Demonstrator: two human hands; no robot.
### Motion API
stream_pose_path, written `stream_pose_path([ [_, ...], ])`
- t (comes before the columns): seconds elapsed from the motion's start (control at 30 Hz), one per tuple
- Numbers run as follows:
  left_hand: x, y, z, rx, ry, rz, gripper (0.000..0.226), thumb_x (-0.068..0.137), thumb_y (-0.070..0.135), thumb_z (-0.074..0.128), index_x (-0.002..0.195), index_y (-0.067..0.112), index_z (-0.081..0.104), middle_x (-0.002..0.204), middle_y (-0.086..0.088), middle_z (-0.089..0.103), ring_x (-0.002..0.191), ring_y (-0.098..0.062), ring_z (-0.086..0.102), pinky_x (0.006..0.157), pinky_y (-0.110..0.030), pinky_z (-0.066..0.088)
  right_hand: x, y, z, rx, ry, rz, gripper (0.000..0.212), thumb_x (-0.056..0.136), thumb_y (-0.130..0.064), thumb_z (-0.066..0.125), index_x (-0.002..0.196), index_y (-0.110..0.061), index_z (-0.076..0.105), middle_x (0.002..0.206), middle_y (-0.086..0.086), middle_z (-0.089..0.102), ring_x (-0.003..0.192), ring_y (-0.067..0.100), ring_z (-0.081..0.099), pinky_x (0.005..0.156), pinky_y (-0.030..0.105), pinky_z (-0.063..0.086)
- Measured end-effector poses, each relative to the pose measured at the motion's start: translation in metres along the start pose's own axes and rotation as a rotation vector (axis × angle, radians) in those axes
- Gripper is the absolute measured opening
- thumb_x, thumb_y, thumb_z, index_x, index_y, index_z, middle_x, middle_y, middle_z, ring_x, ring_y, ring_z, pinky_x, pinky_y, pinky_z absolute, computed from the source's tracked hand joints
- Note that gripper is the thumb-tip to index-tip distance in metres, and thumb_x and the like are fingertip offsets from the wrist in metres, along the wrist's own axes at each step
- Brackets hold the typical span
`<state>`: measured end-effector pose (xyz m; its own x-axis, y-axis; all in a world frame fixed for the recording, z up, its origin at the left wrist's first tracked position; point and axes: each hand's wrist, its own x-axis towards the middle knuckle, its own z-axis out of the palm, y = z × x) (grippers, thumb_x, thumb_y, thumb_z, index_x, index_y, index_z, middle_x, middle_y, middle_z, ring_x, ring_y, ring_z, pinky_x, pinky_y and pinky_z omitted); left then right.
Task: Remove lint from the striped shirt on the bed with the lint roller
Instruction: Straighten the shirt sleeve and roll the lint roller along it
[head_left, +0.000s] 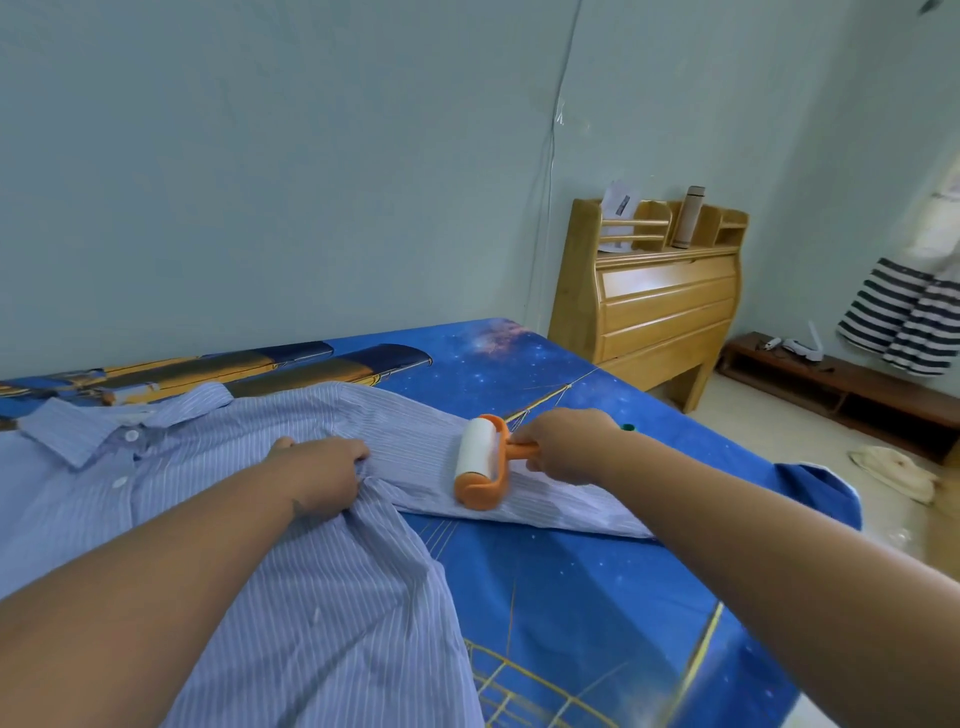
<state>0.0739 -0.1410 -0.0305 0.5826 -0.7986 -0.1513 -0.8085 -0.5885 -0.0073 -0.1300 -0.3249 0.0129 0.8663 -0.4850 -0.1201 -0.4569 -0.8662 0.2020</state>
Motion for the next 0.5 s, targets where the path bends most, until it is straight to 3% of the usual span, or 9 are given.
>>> stream_pose_path([
  [0.27, -0.002, 0.002, -0.004, 0.023, 0.001, 0.017, 0.033, 0.092, 0.019, 0.04, 0.121, 0.032, 0.05, 0.121, 0.006, 0.06, 0.11, -0.016, 0.054, 0.087, -0.038, 0.031, -0.044, 0.06, 0.015, -0.032, -0.052, 0.098, 0.012, 0.093, -0.033, 0.052, 0.101, -0.037, 0.059, 0.091, -0.008, 0.059, 0.085, 0.017, 0.057, 0.064, 0.03, 0.04],
  [0.4, -0.001, 0.008, -0.012, 0.061, -0.051, -0.033, 0.032, 0.092, 0.023, 0.044, 0.123, 0.029, 0.052, 0.127, 0.004, 0.057, 0.114, -0.017, 0.052, 0.091, -0.036, 0.034, -0.058, 0.077, 0.018, -0.031, -0.055, 0.13, 0.013, 0.092, -0.031, 0.053, 0.102, -0.036, 0.06, 0.09, -0.009, 0.058, 0.087, 0.018, 0.056, 0.07, 0.034, 0.044],
  [0.5, 0.003, 0.037, -0.016, 0.044, 0.056, 0.019, 0.036, 0.092, 0.021, 0.044, 0.127, 0.028, 0.053, 0.131, 0.002, 0.053, 0.117, -0.021, 0.052, 0.096, -0.039, 0.041, -0.06, 0.076, 0.019, -0.027, -0.047, 0.128, 0.014, 0.092, -0.031, 0.053, 0.102, -0.036, 0.06, 0.096, -0.008, 0.06, 0.091, 0.018, 0.057, 0.067, 0.032, 0.043],
])
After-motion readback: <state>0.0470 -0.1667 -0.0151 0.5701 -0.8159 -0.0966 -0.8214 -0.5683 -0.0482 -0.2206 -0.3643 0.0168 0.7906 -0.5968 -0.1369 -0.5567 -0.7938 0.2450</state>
